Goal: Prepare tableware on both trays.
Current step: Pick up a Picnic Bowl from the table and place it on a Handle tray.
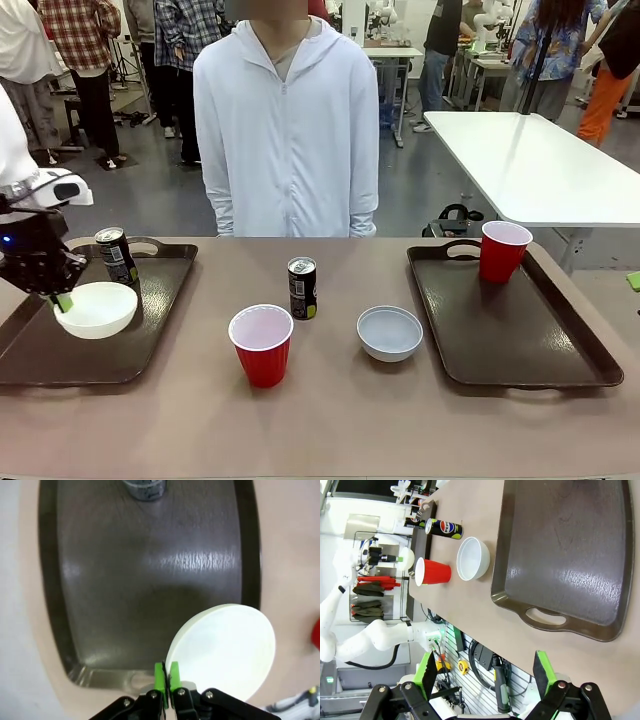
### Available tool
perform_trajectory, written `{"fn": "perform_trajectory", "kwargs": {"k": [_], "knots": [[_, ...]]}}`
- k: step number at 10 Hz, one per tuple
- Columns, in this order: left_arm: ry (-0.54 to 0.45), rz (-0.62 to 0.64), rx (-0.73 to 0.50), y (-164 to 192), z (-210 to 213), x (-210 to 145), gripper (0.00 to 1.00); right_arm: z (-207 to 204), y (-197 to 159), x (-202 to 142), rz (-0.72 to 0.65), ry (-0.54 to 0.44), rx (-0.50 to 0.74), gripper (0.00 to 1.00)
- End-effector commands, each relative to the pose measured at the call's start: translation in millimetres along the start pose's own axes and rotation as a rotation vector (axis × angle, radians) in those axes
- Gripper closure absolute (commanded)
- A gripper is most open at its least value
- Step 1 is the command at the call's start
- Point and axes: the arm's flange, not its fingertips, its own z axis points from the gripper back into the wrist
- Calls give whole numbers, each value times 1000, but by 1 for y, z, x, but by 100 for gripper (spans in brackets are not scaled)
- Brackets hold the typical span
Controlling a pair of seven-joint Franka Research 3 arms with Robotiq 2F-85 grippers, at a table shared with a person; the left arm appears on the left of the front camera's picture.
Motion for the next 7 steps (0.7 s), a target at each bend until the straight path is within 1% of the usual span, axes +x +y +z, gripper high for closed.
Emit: {"fn": "perform_trajectory", "kwargs": {"k": [1,3,7], "knots": [[-29,44,-40,3,-5,13,96,0,-1,1,10,-10,18,0],[-21,62,-53,8,-21,17,96,0,-1,1,10,-10,18,0],[-2,72,-30,12,-39,20,96,0,-1,1,10,-10,18,0]]}}
